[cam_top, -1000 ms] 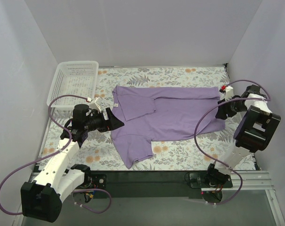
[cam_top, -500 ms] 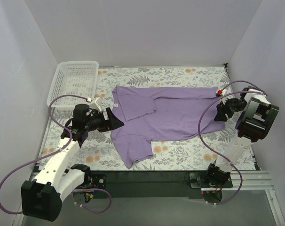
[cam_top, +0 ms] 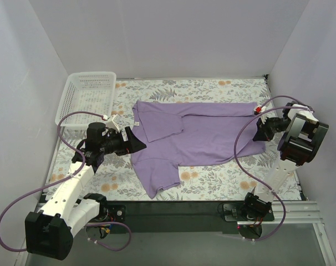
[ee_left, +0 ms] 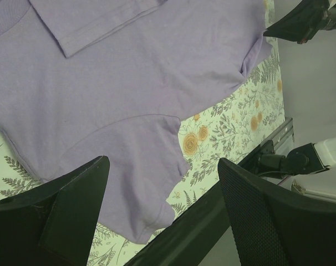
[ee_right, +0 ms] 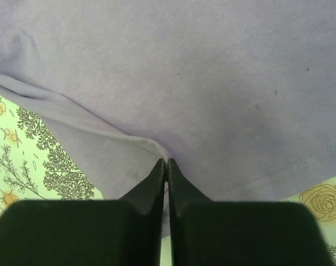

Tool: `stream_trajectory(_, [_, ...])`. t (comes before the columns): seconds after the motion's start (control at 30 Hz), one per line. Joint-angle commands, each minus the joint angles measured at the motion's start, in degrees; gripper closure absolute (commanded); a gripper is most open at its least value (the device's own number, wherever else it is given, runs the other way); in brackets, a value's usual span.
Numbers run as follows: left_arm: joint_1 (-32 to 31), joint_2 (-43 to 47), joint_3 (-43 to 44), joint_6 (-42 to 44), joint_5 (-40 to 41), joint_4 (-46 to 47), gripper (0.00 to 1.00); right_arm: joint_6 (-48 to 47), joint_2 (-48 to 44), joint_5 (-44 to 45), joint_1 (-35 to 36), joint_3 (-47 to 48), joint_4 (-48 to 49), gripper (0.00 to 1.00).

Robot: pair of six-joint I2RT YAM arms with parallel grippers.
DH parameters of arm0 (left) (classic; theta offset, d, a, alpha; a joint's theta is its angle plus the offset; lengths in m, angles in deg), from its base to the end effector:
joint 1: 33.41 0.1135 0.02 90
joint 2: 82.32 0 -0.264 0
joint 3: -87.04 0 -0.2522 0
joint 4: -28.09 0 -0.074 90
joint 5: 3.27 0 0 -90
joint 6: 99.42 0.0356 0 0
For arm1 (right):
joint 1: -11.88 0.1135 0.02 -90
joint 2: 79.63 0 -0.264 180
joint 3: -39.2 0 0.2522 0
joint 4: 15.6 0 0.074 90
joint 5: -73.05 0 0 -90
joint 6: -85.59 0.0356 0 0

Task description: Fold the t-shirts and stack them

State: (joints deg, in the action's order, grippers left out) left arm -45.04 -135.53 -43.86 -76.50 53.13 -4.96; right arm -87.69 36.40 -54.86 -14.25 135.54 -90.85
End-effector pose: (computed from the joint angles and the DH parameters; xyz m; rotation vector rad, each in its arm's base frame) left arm 0.1881 -0.0588 0.2442 -0.8119 2.3324 -1.3397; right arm 0.3369 -0.1409 0.1640 -1.2025 2.2878 0.6038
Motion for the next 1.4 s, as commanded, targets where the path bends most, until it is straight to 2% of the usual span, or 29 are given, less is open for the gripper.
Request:
stream_trajectory(0.0, [-0.1, -0.1, -0.1, 0.7, -0.1, 0.0, 0.22, -0.7, -0.4, -2.4, 0.1, 2.2, -2.7, 0.99])
stream_trajectory(0.2, [-0.1, 0.5, -0.4, -2.2, -4.8, 0.7, 0.22, -0.6, -3.6, -4.2, -0.1, 0.2, -2.7, 0.99])
stream_trajectory(0.3, [-0.3, 1.9, -2.8, -10.3, -10.4, 1.6, 0.27, 1.3, -4.8, -4.5, -0.1, -1.1, -2.5, 0.99])
stream_trajectory(0.37, [-1.6, 2.8, -3.3, -14.1, -11.2, -1.7, 0.31, 1.6, -5.8, -5.1, -0.1, -2.3, -2.2, 0.99])
stream_trajectory(0.43, [-4.8, 4.8, -2.5, -17.5, -8.2, -7.4, 0.32, 1.2, -6.6, -5.9, -0.1, -4.4, -1.8, 0.99])
stream_trajectory(0.57, [-18.1, 7.2, -1.5, -24.0, 2.2, -14.5, 0.33, 4.2, -8.4, -6.6, -0.1, -5.9, 0.0, 0.99])
stream_trajectory(0.73, [-26.7, 9.6, -3.8, -30.9, 10.6, -21.8, 0.34, 8.7, -11.3, -5.0, -0.1, -9.2, 4.6, 0.99])
stream_trajectory(0.83, [-28.3, 10.8, -4.7, -34.6, 14.5, -24.8, 0.35, 10.0, -12.6, -3.5, 0.2, -11.7, 8.4, 0.99])
stream_trajectory(0.97, [-29.5, 7.7, -4.0, -36.9, 17.4, -27.4, 0.35, 11.0, -13.5, -3.0, 0.2, -13.5, 9.7, 0.99])
stream_trajectory(1.17, [-31.4, 2.4, -5.5, -38.9, 18.0, -25.5, 0.36, 10.5, -13.6, -4.5, 0.2, -14.6, 9.8, 0.99])
stream_trajectory(1.37, [-33.5, 0.8, -6.0, -41.1, 20.1, -24.2, 0.39, 9.1, -13.3, -4.9, 0.2, -16.1, 10.0, 0.99])
